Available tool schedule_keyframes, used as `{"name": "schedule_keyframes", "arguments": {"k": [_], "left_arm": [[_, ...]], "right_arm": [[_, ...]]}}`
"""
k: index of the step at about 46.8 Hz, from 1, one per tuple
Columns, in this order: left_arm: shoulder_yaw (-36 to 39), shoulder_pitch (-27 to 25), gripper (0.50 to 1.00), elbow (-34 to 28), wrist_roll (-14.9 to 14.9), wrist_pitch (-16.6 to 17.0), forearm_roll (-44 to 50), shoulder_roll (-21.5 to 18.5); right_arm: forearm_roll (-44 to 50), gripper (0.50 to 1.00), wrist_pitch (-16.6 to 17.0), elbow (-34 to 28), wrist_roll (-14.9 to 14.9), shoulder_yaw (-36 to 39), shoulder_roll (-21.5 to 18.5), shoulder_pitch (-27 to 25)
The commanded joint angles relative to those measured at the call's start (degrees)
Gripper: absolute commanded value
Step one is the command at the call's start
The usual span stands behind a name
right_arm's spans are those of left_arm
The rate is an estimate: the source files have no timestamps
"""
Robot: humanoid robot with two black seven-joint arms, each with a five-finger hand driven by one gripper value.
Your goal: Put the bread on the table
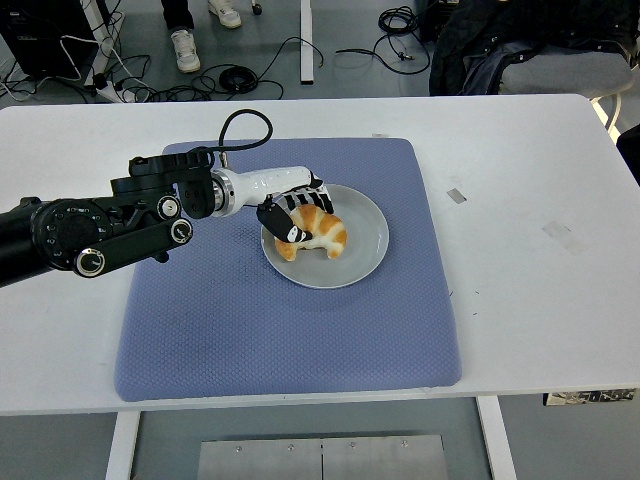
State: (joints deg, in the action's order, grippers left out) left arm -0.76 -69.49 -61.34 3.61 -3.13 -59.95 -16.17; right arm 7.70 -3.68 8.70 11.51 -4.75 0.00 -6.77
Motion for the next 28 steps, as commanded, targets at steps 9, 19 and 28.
{"name": "schedule_keyframes", "arguments": {"k": [9, 19, 28], "left_arm": [[-1.61, -0.38, 0.539, -0.01, -0.1, -0.48, 2.3, -0.87], [-2.31, -0.91, 0.542, -0.01, -0.01, -0.83, 2.74, -3.51], [-2.4, -2.14, 0.545, -0.01, -0.27, -2.23, 4.94, -7.46]], "right_arm": [[0.03, 1.0, -0.01, 0.0, 0.0, 0.0, 0.0, 0.0], [-0.05, 1.0, -0.01, 0.0, 0.0, 0.0, 0.0, 0.0], [0.03, 1.0, -0.01, 0.0, 0.0, 0.0, 0.0, 0.0]]}}
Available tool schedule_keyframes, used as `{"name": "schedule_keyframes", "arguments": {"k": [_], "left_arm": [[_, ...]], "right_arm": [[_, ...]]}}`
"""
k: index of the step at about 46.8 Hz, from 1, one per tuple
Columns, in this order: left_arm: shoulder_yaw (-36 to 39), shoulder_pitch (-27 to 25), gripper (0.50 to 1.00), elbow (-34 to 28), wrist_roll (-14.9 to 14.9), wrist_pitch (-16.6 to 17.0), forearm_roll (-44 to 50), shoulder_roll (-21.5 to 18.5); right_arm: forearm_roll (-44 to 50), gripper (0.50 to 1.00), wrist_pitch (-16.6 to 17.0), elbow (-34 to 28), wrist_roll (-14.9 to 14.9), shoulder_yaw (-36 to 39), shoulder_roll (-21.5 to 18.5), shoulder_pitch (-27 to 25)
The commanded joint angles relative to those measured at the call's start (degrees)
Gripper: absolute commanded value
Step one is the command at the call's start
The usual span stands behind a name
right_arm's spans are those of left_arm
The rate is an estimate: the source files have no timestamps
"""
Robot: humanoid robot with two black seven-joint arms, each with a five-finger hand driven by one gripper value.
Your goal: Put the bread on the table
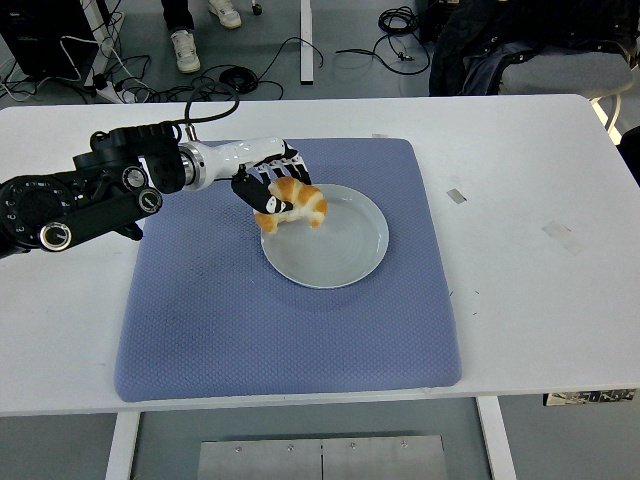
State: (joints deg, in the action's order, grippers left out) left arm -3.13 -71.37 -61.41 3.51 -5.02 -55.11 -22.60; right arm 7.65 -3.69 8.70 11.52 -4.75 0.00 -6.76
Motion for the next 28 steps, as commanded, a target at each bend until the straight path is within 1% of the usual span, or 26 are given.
{"name": "schedule_keyframes", "arguments": {"k": [1, 11, 19, 28], "left_arm": [[-0.04, -0.26, 0.546, -0.02, -0.17, -0.43, 0.09, -1.56], [-0.12, -0.26, 0.552, -0.02, -0.52, -0.87, 0.09, -5.35], [0.05, 0.27, 0.552, -0.02, -1.75, -0.78, 0.0, -7.28], [0.49, 0.97, 0.552, 0.07, -1.84, -0.78, -0.35, -9.21]], "right_arm": [[-0.01, 1.0, 0.0, 0.0, 0.0, 0.0, 0.0, 0.0], [0.08, 1.0, 0.0, 0.0, 0.0, 0.0, 0.0, 0.0], [0.08, 1.0, 0.0, 0.0, 0.0, 0.0, 0.0, 0.0], [0.08, 1.0, 0.0, 0.0, 0.0, 0.0, 0.0, 0.0]]}}
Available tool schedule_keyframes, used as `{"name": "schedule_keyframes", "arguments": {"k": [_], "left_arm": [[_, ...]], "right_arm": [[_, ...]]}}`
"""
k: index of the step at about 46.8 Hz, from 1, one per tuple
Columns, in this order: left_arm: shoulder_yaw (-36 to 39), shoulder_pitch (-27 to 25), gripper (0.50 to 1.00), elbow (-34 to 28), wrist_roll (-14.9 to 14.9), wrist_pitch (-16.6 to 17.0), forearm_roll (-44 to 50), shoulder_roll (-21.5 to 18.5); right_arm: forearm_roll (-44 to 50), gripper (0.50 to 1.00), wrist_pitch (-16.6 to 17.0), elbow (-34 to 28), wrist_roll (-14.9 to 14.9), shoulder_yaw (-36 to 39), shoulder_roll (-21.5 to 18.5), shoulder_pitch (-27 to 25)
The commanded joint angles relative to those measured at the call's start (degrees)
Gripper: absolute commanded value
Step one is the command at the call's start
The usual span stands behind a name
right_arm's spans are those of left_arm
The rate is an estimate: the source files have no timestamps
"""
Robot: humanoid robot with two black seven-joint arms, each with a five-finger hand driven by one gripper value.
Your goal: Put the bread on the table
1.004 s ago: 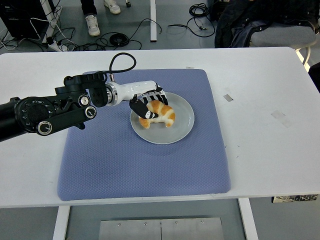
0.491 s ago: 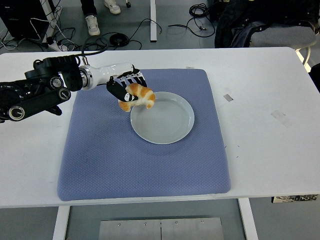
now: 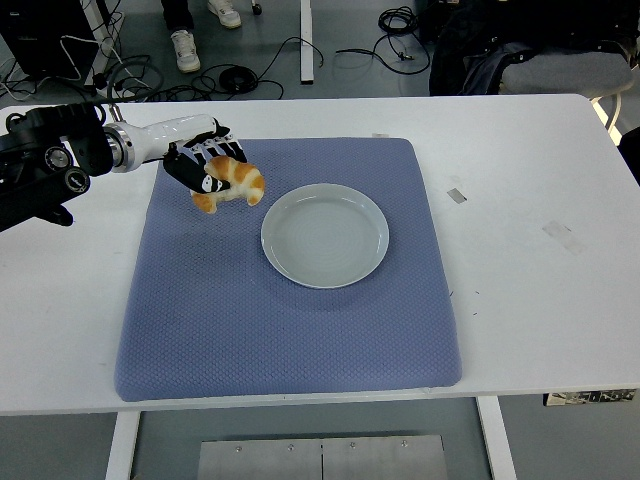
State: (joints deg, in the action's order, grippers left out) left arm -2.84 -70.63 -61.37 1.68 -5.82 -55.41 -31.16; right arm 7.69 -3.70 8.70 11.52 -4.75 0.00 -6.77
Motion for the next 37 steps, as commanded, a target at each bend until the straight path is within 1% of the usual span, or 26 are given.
{"name": "schedule_keyframes", "arguments": {"k": [1, 12, 20, 31, 37], "left_arm": [[0.21, 0.32, 0.554, 0.02, -0.09, 0.02, -0.13, -0.92], [0.47, 1.9, 0.555, 0.64, -1.15, 0.11, -0.57, -3.38], [1.17, 2.78, 0.555, 1.87, -1.41, 0.46, -2.33, -3.3], [1.26, 3.92, 0.557, 2.4, -1.68, 0.73, -2.33, -1.89], [1.26, 4.01, 0.567, 2.48, -1.68, 0.81, -2.33, -1.63]], "right_arm": [[-0.04, 1.0, 0.01, 0.0, -0.01, 0.0, 0.0, 0.0], [0.05, 1.0, 0.01, 0.0, -0.01, 0.0, 0.0, 0.0], [0.05, 1.0, 0.01, 0.0, -0.01, 0.0, 0.0, 0.0], [0.05, 1.0, 0.01, 0.0, -0.01, 0.0, 0.0, 0.0], [-0.04, 1.0, 0.01, 0.0, -0.01, 0.0, 0.0, 0.0]]}}
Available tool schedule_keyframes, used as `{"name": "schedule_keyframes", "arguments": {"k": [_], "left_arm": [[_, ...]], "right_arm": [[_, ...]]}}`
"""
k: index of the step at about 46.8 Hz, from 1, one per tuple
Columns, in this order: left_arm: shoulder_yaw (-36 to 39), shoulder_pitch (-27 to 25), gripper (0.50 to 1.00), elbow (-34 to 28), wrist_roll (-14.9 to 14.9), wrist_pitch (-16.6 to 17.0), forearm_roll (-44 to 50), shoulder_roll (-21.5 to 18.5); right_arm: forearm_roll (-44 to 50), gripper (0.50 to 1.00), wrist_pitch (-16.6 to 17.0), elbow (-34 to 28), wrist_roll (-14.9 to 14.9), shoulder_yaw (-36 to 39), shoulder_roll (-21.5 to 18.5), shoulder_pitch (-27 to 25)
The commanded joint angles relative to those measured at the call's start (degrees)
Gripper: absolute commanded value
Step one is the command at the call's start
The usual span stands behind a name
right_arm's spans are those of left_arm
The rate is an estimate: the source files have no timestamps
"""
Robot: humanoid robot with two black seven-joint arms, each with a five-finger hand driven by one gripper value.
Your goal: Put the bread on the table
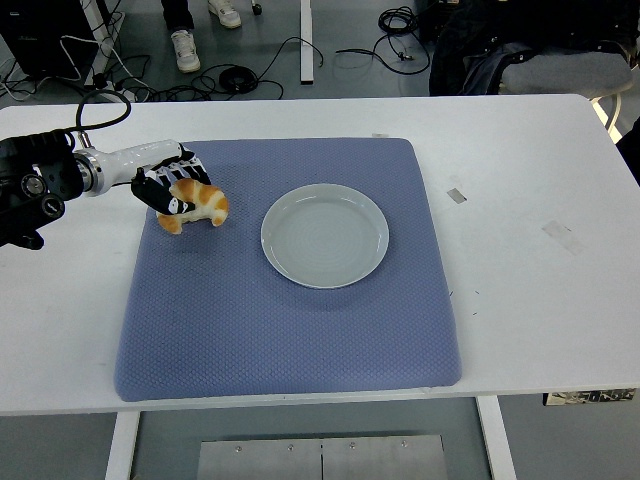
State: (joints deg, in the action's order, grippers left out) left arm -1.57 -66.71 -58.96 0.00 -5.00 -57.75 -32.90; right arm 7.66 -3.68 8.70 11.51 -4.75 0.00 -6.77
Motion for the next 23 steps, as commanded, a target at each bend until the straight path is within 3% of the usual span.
{"name": "schedule_keyframes", "arguments": {"k": [1, 8, 15, 23], "left_arm": [[-0.01, 0.09, 0.57, 0.08, 0.0, -0.01, 0.01, 0.2], [-0.1, 0.35, 0.598, 0.16, 0.0, -0.01, 0.01, 0.38], [-0.1, 0.35, 0.748, 0.34, 0.0, -0.01, 0.18, 0.38], [-0.54, 0.26, 0.854, 0.34, -0.26, -0.01, 0.8, 0.29]], "right_arm": [[-0.01, 1.0, -0.01, 0.0, 0.0, 0.0, 0.0, 0.0], [-0.01, 1.0, -0.01, 0.0, 0.0, 0.0, 0.0, 0.0], [-0.01, 1.0, -0.01, 0.0, 0.0, 0.0, 0.0, 0.0], [-0.01, 1.0, -0.01, 0.0, 0.0, 0.0, 0.0, 0.0]]}}
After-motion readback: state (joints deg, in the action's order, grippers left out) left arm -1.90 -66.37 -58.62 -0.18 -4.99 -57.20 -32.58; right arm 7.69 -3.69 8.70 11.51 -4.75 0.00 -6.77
